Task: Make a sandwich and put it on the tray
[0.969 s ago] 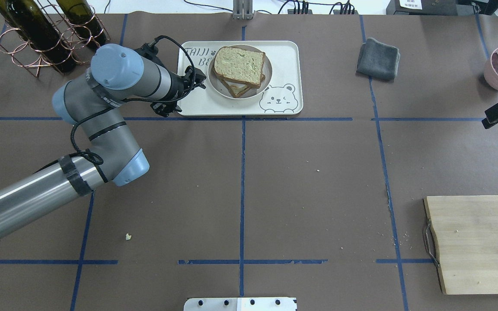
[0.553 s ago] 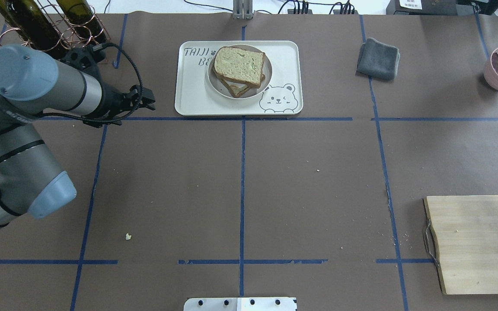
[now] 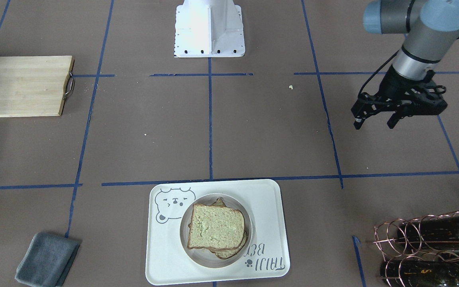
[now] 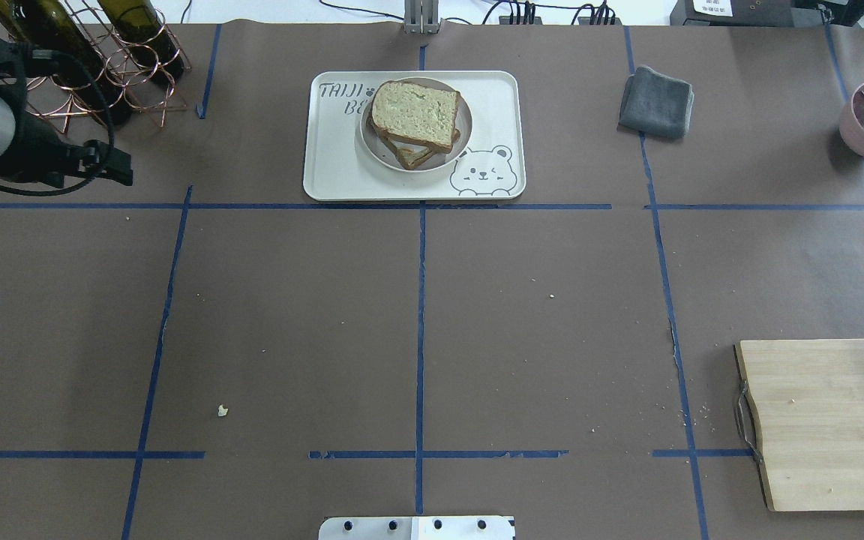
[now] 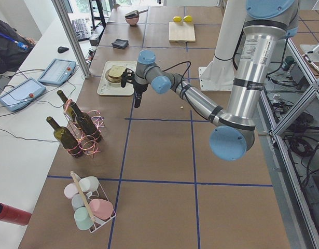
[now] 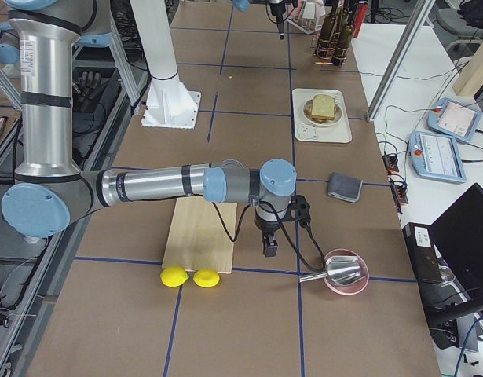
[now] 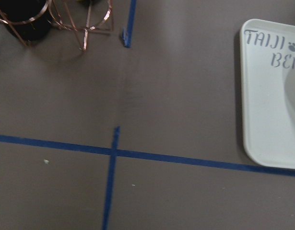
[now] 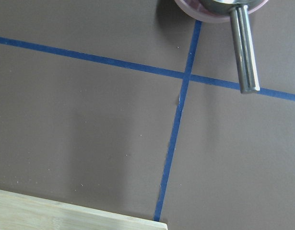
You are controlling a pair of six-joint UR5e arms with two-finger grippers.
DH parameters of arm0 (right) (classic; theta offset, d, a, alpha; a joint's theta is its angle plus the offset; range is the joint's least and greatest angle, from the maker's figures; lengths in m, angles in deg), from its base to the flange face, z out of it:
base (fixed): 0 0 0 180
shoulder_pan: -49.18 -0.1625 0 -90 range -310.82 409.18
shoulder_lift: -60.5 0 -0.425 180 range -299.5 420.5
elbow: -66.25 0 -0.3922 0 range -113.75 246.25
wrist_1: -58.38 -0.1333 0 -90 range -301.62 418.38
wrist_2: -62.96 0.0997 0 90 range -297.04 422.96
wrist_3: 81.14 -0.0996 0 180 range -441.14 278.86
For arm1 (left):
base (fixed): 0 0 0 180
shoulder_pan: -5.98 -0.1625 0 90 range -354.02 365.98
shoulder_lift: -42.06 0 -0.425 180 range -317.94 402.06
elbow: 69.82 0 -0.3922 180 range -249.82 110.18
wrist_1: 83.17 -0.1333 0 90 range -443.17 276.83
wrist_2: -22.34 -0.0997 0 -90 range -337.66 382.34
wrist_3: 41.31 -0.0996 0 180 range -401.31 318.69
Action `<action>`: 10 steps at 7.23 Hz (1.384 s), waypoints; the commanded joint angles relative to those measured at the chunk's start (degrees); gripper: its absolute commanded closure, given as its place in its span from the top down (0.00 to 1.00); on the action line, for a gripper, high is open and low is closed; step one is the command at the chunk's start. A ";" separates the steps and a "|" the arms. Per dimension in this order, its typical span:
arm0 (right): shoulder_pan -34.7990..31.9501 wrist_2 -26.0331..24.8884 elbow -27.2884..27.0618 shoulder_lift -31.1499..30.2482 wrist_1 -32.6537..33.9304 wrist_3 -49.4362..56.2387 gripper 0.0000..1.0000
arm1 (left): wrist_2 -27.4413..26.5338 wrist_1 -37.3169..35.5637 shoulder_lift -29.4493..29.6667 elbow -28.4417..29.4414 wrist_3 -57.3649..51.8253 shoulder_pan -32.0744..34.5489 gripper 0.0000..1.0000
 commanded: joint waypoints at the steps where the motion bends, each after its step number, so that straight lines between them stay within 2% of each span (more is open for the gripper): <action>1: -2.55 0.67 0.59 0.40 -0.34 0.60 1.00 | 6.99 -3.12 -5.27 2.76 -20.66 11.99 1.00; 2: -2.55 0.75 1.28 -0.46 -0.34 0.59 1.00 | 9.63 -6.71 -5.90 5.74 -30.93 17.09 1.00; 3: -2.55 0.75 1.38 0.05 -0.34 0.59 1.00 | 9.92 -8.22 -6.78 9.16 -38.61 22.71 1.00; 5: -2.55 1.27 1.81 0.32 -0.26 -0.89 1.00 | 14.82 -7.98 -9.14 16.72 -47.43 27.67 1.00; 6: -2.55 2.76 1.90 0.06 -0.26 -1.34 1.00 | 18.24 -8.24 -10.72 17.45 -48.17 28.65 1.00; 7: -2.55 2.86 2.25 0.06 -0.17 -1.34 1.00 | 18.53 -8.15 -12.31 17.37 -48.18 28.74 1.00; 10: -2.64 3.04 2.43 -0.03 -0.26 -3.45 1.00 | 18.45 -9.46 -12.32 17.02 -48.18 30.76 1.00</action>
